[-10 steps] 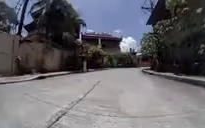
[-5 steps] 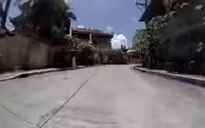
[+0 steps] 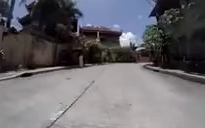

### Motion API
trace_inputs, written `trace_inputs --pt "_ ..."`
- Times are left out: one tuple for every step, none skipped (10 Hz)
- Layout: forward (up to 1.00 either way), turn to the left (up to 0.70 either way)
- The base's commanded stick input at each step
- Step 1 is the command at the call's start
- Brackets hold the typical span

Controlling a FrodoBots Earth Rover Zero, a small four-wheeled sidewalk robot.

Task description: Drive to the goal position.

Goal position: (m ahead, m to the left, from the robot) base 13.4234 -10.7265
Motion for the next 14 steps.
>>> trace_inputs --pt "1.0 -0.26" --pt "1.0 -0.26" --pt "1.0 -0.26" --pt "1.0 -0.26" --pt "1.0 -0.25" --pt "1.0 0.01" --pt "1.0 0.14" --pt "1.0 0.14" --pt "1.0 0.14" --pt "1.0 0.14" --pt "1.0 0.14" --pt "1.0 0.14" --pt "1.0 0.14" --pt "1.0 0.14"
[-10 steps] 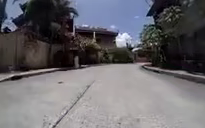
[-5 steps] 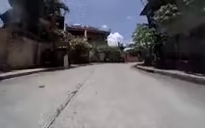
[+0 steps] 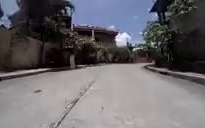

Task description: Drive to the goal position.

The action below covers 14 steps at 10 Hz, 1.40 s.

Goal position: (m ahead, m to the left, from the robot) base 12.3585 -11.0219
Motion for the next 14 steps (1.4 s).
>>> trace_inputs --pt "1.0 0.14" --pt "1.0 0.14" --pt "1.0 0.14" --pt "1.0 0.14" --pt "1.0 -0.16" --pt "1.0 -0.26" --pt "1.0 -0.26" --pt "1.0 -0.26" --pt "1.0 -0.26" --pt "1.0 -0.26" --pt "1.0 -0.26" --pt "1.0 -0.04" --pt "1.0 0.14" --pt "1.0 0.14"
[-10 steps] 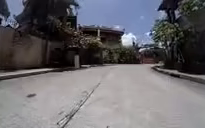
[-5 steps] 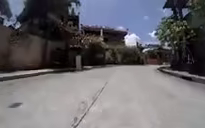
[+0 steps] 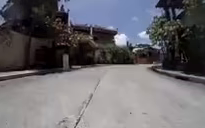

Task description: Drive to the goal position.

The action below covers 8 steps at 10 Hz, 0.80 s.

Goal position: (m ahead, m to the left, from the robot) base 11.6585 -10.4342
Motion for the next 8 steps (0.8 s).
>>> trace_inputs --pt "1.0 0.14" --pt "1.0 -0.15" --pt "1.0 -0.26" --pt "1.0 -0.26" --pt "1.0 -0.26" --pt "1.0 -0.26" --pt "1.0 -0.26" --pt "1.0 -0.26"
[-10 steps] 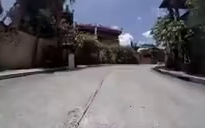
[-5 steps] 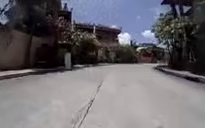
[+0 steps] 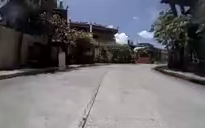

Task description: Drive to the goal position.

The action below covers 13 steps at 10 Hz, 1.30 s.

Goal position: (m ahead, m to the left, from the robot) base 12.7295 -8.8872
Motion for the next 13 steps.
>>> trace_inputs --pt "1.0 -0.26" --pt "1.0 -0.26" --pt "1.0 -0.26" --pt "1.0 -0.26" --pt "1.0 -0.26" --pt "1.0 -0.26" --pt "1.0 -0.26" --pt "1.0 -0.16" --pt "1.0 0.14" --pt "1.0 0.14" --pt "1.0 0.14" --pt "1.0 0.14" --pt "1.0 0.14"
